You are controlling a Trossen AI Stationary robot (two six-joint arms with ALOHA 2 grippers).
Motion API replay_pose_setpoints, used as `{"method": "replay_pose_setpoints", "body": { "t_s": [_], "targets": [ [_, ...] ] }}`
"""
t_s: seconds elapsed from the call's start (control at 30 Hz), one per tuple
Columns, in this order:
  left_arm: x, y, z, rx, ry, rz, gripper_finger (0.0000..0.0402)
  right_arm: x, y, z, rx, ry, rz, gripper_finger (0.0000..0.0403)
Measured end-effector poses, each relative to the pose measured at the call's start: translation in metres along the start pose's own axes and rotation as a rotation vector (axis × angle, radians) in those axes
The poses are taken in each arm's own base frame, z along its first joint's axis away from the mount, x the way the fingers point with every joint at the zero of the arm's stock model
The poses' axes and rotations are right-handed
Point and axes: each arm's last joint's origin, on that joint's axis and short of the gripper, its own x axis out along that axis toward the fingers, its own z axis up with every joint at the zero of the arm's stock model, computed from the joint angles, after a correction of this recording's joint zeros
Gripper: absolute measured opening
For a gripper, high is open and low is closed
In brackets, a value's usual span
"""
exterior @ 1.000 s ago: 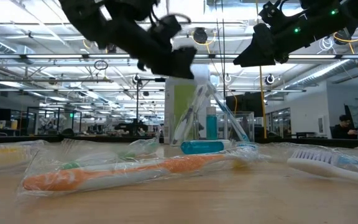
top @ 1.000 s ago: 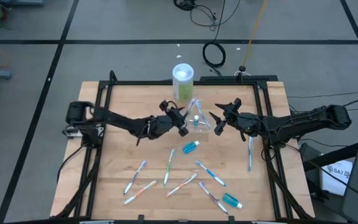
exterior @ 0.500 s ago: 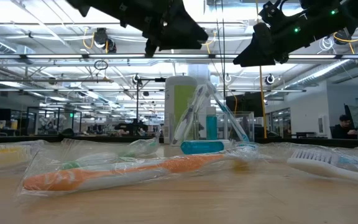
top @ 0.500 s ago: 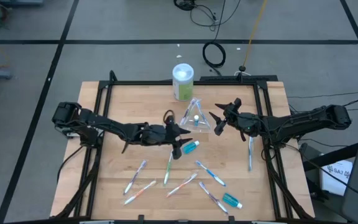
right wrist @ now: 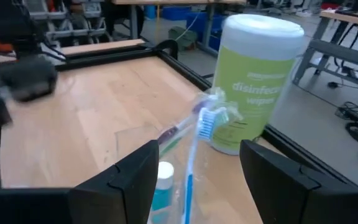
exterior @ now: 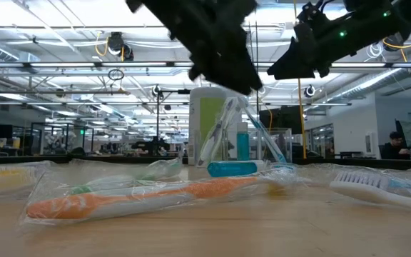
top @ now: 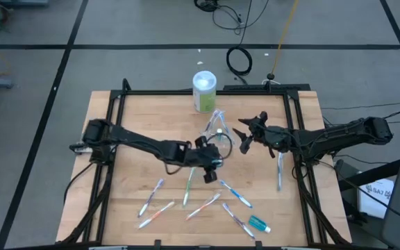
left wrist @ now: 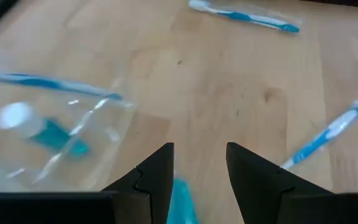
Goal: Pick & Place toothbrushing station
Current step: Put the top mouthwash into the transparent organizer
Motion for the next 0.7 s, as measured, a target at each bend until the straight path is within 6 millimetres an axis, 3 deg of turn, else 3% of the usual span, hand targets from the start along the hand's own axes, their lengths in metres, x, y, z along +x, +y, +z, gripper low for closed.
{"method": "replay_pose_setpoints", "body": {
  "t_s": [0.23, 0.53, 0.7],
  "targets": [
    [0.041, -0.002, -0.03, 0.0, 0.108, 0.049, 0.0154, 0.0, 0.0, -0.001, -0.001, 0.01, 0.003, 0.0217],
    [0.047, 0.01, -0.034, -0.019, 0.157, 0.091, 0.0154, 0.0, 0.001, -0.001, -0.002, 0.015, 0.024, 0.0217],
    [0.054, 0.014, -0.046, -0.048, 0.245, 0.055, 0.0154, 0.0, 0.001, -0.001, -0.003, 0.014, 0.024, 0.0217]
  ]
}}
